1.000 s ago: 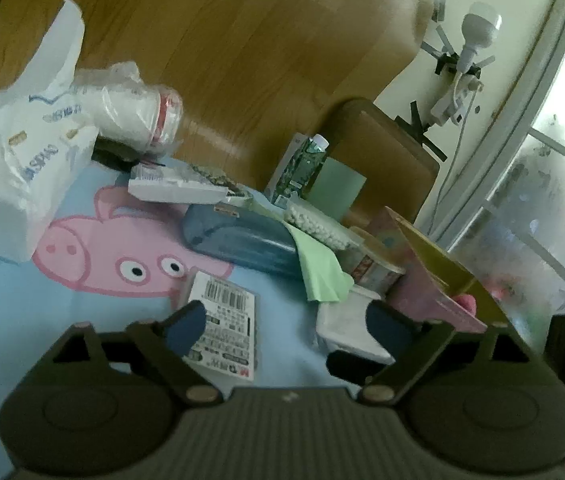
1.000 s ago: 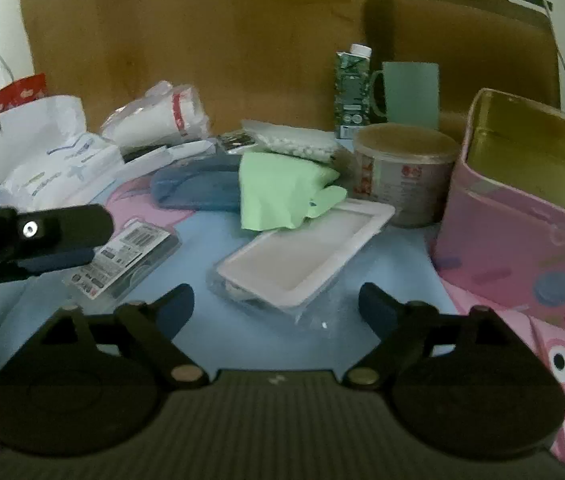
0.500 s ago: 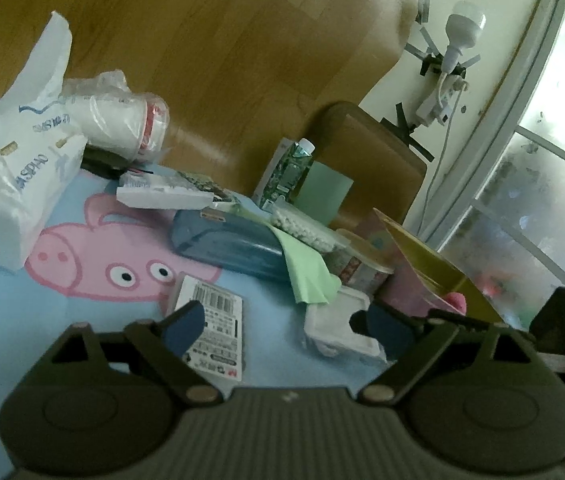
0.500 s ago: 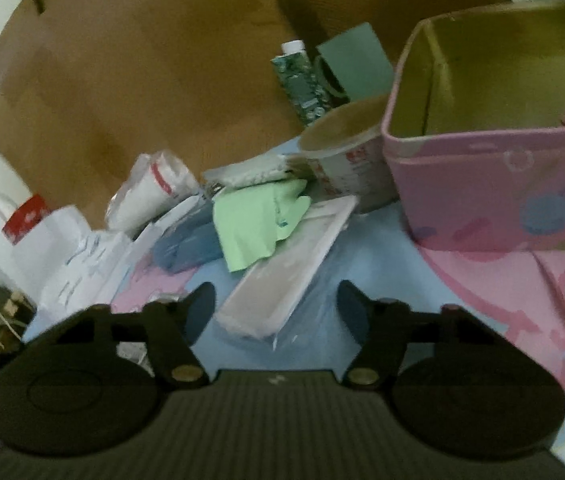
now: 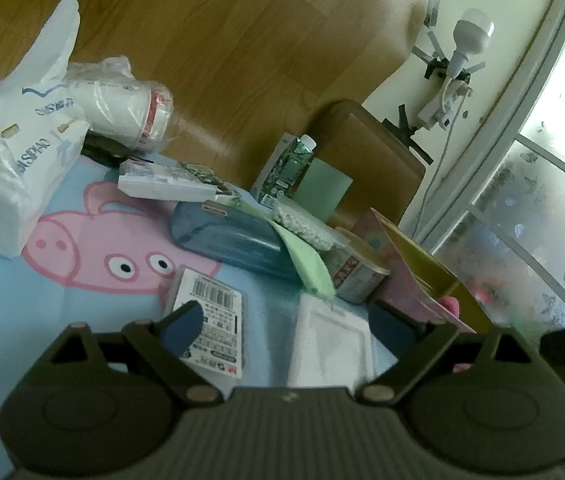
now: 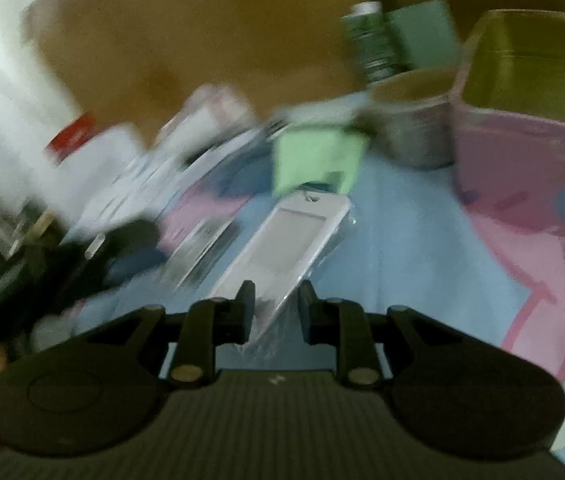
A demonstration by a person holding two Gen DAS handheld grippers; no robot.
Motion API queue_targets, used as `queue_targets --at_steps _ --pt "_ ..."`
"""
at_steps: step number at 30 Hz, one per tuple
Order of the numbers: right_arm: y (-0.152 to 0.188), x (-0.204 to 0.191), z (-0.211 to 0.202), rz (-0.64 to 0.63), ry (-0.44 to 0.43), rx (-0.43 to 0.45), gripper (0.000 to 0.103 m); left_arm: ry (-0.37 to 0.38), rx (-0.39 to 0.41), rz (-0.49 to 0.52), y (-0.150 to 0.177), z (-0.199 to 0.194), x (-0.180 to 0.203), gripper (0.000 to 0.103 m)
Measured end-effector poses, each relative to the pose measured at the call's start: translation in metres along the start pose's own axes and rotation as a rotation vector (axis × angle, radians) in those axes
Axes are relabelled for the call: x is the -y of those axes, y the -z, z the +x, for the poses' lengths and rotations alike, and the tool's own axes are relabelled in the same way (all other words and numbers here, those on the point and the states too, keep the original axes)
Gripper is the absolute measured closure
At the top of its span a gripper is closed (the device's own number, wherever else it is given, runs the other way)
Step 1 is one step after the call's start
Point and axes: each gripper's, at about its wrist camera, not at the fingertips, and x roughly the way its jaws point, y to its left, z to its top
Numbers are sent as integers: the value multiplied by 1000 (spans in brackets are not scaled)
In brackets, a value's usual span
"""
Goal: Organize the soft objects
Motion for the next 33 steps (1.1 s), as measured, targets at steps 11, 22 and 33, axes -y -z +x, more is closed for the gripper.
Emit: queue_targets --at_steps 11,22,33 --pt "20 -4 -35 -161 71 45 45 22 -15 4 1 2 1 10" --pt "39 -24 -39 -381 24 56 25 53 -99 83 14 -23 33 11" --pt "46 -39 -17 -508 25 51 33 51 -274 29 32 24 58 32"
